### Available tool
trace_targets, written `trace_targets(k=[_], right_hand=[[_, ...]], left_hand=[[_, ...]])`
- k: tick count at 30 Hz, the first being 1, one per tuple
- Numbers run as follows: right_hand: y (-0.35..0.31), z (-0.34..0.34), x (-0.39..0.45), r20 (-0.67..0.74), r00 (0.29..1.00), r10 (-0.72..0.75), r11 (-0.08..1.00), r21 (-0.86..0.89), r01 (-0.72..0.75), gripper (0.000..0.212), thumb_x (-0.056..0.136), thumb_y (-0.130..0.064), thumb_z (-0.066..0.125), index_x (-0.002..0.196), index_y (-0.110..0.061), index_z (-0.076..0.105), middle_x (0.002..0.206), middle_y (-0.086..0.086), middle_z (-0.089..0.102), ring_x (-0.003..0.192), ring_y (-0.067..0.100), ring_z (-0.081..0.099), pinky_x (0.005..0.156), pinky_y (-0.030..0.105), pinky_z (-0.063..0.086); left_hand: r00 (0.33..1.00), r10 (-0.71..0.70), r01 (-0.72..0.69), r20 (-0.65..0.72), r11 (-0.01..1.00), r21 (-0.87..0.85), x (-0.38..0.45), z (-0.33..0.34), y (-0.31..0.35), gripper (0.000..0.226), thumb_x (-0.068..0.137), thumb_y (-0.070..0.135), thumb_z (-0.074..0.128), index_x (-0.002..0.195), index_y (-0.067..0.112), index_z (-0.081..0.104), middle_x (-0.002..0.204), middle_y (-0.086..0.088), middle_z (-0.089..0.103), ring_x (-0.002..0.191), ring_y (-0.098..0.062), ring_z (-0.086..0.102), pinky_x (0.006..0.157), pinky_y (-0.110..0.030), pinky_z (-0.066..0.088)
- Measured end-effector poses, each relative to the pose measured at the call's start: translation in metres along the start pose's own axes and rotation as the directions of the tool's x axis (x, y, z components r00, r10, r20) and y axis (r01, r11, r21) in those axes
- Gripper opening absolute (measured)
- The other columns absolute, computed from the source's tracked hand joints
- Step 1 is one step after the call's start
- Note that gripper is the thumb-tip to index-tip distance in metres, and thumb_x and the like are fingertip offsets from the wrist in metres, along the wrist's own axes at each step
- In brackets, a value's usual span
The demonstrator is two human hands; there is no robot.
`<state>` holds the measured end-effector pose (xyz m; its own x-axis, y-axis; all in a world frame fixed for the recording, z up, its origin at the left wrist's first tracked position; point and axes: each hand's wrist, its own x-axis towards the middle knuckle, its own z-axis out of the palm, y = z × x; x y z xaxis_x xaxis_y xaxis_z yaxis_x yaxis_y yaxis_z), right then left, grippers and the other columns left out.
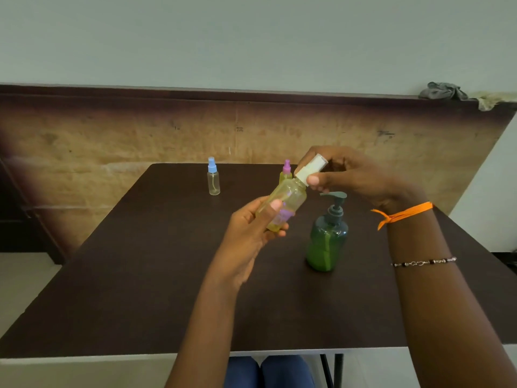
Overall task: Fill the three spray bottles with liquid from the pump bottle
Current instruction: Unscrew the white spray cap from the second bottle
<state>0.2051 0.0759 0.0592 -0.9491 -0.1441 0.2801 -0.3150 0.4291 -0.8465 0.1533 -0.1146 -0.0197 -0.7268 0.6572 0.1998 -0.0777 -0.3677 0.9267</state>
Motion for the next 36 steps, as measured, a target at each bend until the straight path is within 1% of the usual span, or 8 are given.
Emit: trace_targets(k=[6, 9, 13, 20, 23, 26, 29, 36], right_hand=[[-0.001, -0.001, 0.005, -0.091, 0.991, 0.096, 0.977, -0.183, -0.112, 0.022, 0.077, -0.036, 0.071, 0.084, -0.016, 0.066, 0.063, -0.001, 0.059, 0.053, 0.003, 0.051, 0.047, 0.014, 0.041], [-0.002, -0.002, 0.004, -0.045, 0.999, 0.017, 0.987, -0.159, -0.024, 0.012, 0.079, -0.020, 0.070, 0.089, -0.015, 0.065, 0.077, -0.006, 0.063, 0.067, 0.003, 0.057, 0.059, 0.017, 0.048], [-0.004, -0.006, 0.000, -0.020, 0.999, -0.041, 0.985, -0.168, 0.037, 0.021, 0.075, -0.011, 0.067, 0.096, -0.016, 0.065, 0.091, -0.011, 0.066, 0.085, 0.004, 0.061, 0.076, 0.017, 0.050], [0.000, -0.015, -0.009, 0.027, 1.000, 0.012, 0.999, -0.054, -0.010, 0.021, 0.078, 0.003, 0.068, 0.094, -0.011, 0.062, 0.087, -0.005, 0.064, 0.083, 0.009, 0.061, 0.074, 0.020, 0.051], [-0.002, -0.013, -0.010, -0.036, 0.995, 0.089, 0.993, -0.077, -0.092, 0.026, 0.073, -0.015, 0.072, 0.098, -0.012, 0.063, 0.091, 0.001, 0.064, 0.082, 0.010, 0.061, 0.069, 0.021, 0.052], [-0.002, -0.009, -0.005, -0.145, 0.960, 0.241, 0.936, -0.226, -0.269, 0.034, 0.071, -0.043, 0.065, 0.086, -0.012, 0.063, 0.072, 0.000, 0.063, 0.061, 0.008, 0.058, 0.051, 0.018, 0.049], [-0.001, -0.011, -0.004, -0.153, 0.962, 0.227, 0.931, -0.257, -0.260, 0.022, 0.078, -0.031, 0.066, 0.079, -0.009, 0.063, 0.062, 0.000, 0.060, 0.050, 0.002, 0.053, 0.046, 0.014, 0.043], [-0.004, -0.020, -0.012, -0.066, 0.996, 0.061, 0.976, -0.207, -0.074, 0.021, 0.077, 0.004, 0.070, 0.093, -0.008, 0.063, 0.084, -0.009, 0.065, 0.079, 0.001, 0.060, 0.072, 0.015, 0.049]], left_hand=[[0.966, 0.218, -0.193, -0.141, 0.966, 0.172, 0.004, 0.005, -0.005, 0.036, 0.074, 0.004, 0.073, 0.103, 0.024, 0.066, 0.101, 0.005, 0.071, 0.095, -0.006, 0.066, 0.077, -0.018, 0.051], [0.978, 0.106, -0.094, -0.180, 0.993, 0.074, 0.003, 0.007, -0.004, 0.021, 0.081, 0.019, 0.066, 0.102, 0.017, 0.067, 0.091, 0.000, 0.070, 0.073, -0.007, 0.065, 0.065, -0.019, 0.053], [0.987, 0.004, -0.001, -0.159, 1.000, 0.018, 0.004, 0.008, -0.005, 0.024, 0.085, 0.030, 0.058, 0.097, 0.011, 0.065, 0.086, -0.010, 0.067, 0.059, -0.007, 0.059, 0.057, -0.019, 0.052], [0.959, -0.282, 0.281, 0.002, 0.955, -0.096, 0.003, 0.012, -0.003, 0.040, 0.091, 0.048, 0.044, 0.100, 0.014, 0.062, 0.062, -0.001, 0.061, 0.043, -0.003, 0.047, 0.041, -0.011, 0.041], [0.972, -0.234, 0.229, -0.024, 0.965, -0.130, 0.004, 0.016, -0.010, 0.032, 0.085, 0.039, 0.054, 0.101, 0.013, 0.063, 0.075, -0.003, 0.065, 0.054, -0.004, 0.053, 0.051, -0.013, 0.048], [0.989, -0.116, 0.107, -0.091, 0.989, -0.097, 0.006, 0.019, -0.016, 0.028, 0.078, 0.028, 0.064, 0.103, 0.016, 0.063, 0.091, 0.001, 0.065, 0.070, -0.003, 0.058, 0.064, -0.015, 0.051], [0.989, -0.098, 0.092, -0.112, 0.994, -0.056, 0.008, 0.020, -0.017, 0.020, 0.082, 0.028, 0.061, 0.098, 0.016, 0.064, 0.087, -0.001, 0.066, 0.065, -0.004, 0.057, 0.061, -0.015, 0.050], [0.958, -0.281, 0.271, -0.057, 0.952, -0.146, 0.008, 0.017, -0.014, 0.038, 0.091, 0.045, 0.046, 0.098, 0.011, 0.062, 0.061, -0.002, 0.061, 0.045, -0.003, 0.049, 0.044, -0.012, 0.044]])
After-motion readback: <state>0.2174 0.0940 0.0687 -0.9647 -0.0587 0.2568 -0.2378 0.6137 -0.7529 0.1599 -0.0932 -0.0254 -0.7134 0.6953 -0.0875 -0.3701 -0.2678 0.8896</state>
